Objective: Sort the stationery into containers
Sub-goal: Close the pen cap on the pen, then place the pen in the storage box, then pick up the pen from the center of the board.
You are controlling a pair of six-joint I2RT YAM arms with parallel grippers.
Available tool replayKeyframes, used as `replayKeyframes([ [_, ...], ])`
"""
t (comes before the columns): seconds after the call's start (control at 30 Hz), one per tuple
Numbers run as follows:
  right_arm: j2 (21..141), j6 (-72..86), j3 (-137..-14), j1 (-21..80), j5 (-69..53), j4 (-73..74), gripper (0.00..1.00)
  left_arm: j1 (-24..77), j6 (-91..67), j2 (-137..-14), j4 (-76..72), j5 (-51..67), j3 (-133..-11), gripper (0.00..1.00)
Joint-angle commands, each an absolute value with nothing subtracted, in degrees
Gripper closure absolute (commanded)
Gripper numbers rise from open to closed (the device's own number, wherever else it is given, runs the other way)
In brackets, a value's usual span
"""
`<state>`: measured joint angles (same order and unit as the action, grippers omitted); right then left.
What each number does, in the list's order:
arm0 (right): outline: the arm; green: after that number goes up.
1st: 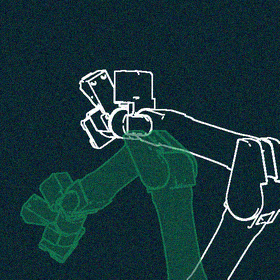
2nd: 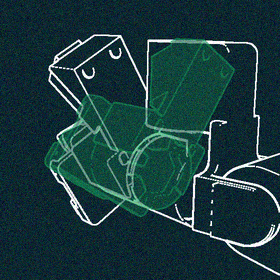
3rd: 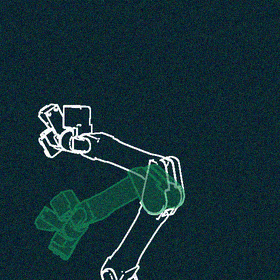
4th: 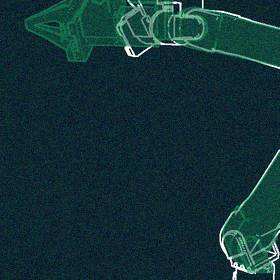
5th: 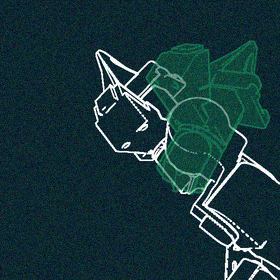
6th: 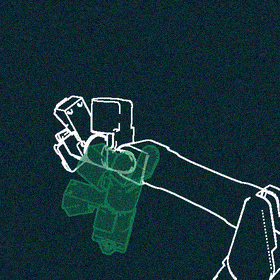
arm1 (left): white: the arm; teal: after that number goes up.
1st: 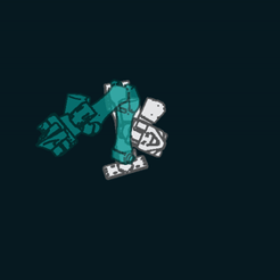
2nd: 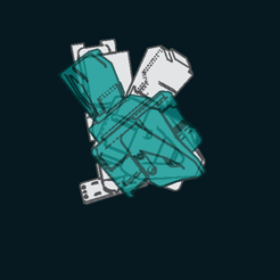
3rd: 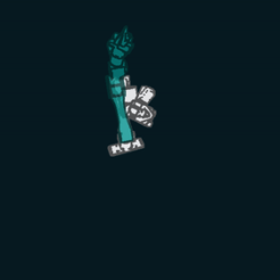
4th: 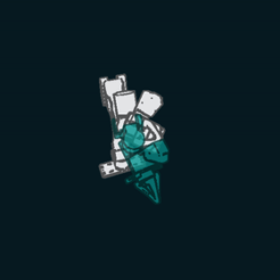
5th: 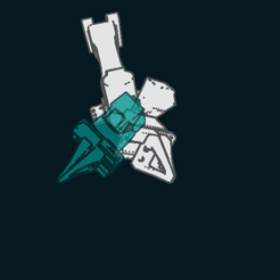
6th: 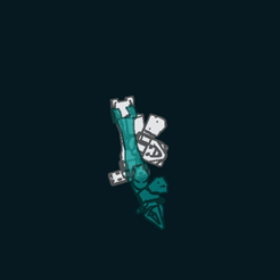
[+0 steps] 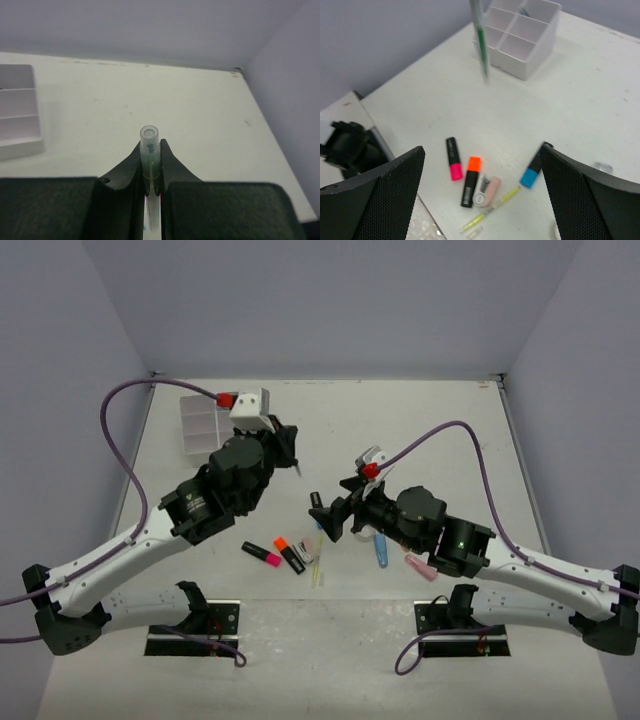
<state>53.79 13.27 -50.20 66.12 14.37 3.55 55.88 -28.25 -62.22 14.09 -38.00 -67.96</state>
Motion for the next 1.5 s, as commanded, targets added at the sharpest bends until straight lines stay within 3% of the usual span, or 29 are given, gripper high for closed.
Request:
replayKeyframes([
  [0.0,47.17,19.89,-42.45,63.48,28.31,5.17,0.02,37.14,-23.39,-71.19,12.98,-49.66,-74.73,1.0],
  [0.13,42.23,22.66,-38.1,62.84,27.44,5.19,0.01,25.42,-22.69,-79.71,4.86,-49.94,-80.81,1.0],
  [0.37,39.89,23.76,-33.86,62.55,21.68,2.13,0.01,13.34,-20.34,-98.3,-14.86,-46.65,-85.05,1.0],
  [0.6,40.51,21.7,-35.06,61.35,17.95,1.76,0.01,10.36,-20.05,-109.47,-22.46,-42.34,-88.07,1.0],
  [0.93,39.23,19.48,-32.99,59.68,13.36,0.38,0.01,9.14,-26.21,-114.38,-26.85,-39.32,-82.61,1.0],
  [0.97,39.43,19.61,-32.91,59.5,13.27,0.35,0.01,9.14,-26.46,-114.12,-27.21,-39.15,-81.85,0.96],
  [1.03,40.15,20.06,-33.07,59.22,13.18,0.44,0.01,9.14,-27.49,-112.95,-27.48,-38.39,-79.36,0.75],
  [1.13,41.76,20.65,-33.54,58.74,13.07,0.44,0.01,9.14,-27.83,-109.86,-28.35,-37.53,-76.81,0.66],
  [1.27,45.52,23.03,-35.07,57.83,12.4,0.44,0.01,9.23,-29.97,-104.42,-25.82,-38.66,-75.59,0.34],
  [1.37,50.13,27.11,-39.12,57.48,13.52,5.09,0.01,9.74,-33.61,-100.33,-18.39,-39.1,-77.06,0.24],
  [1.4,54.98,31.53,-43.07,57.56,14.63,10.48,0.02,10.77,-34.84,-97.09,-11.81,-40.54,-79.18,0.1],
  [1.47,62.23,39.22,-46.58,57.63,17.1,15.73,0.08,12.83,-37.14,-92.1,-4.37,-42.56,-81.75,0.03],
])
